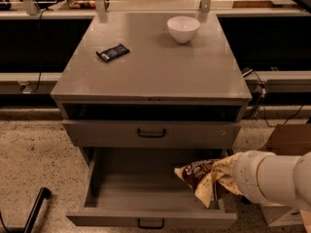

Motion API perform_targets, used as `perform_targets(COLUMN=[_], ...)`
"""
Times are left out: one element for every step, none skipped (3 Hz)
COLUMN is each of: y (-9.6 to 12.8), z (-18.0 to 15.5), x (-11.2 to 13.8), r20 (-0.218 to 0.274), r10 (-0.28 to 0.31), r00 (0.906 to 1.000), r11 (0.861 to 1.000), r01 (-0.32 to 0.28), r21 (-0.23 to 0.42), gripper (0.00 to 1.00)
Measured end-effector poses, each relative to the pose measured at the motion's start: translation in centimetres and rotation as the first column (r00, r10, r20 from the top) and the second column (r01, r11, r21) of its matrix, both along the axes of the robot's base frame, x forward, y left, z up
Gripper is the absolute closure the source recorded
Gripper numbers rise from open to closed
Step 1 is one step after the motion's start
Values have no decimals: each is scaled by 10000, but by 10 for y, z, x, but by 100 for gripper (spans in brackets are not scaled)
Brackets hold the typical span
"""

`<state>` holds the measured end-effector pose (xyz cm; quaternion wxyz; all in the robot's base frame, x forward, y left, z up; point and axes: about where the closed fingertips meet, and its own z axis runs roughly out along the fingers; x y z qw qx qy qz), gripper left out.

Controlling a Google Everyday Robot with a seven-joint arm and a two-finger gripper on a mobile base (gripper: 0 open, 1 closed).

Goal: Pick brown chip bag from middle drawer and place on counter

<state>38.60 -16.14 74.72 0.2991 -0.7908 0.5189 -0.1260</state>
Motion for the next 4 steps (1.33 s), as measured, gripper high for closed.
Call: perform_targets(y=[-3,-11,-20,-19], z=[73,129,187,223], x=[-2,13,59,86], r20=[994,1434,1669,2002], r10=[561,1070,1128,1079], r00=[9935,9839,9795,9738], r11=[9975,9914,9883,9864], r01=[-515,-947,-933,-797], r21=[-476,-902,-1204,-1440], gripper=[100,100,100,100])
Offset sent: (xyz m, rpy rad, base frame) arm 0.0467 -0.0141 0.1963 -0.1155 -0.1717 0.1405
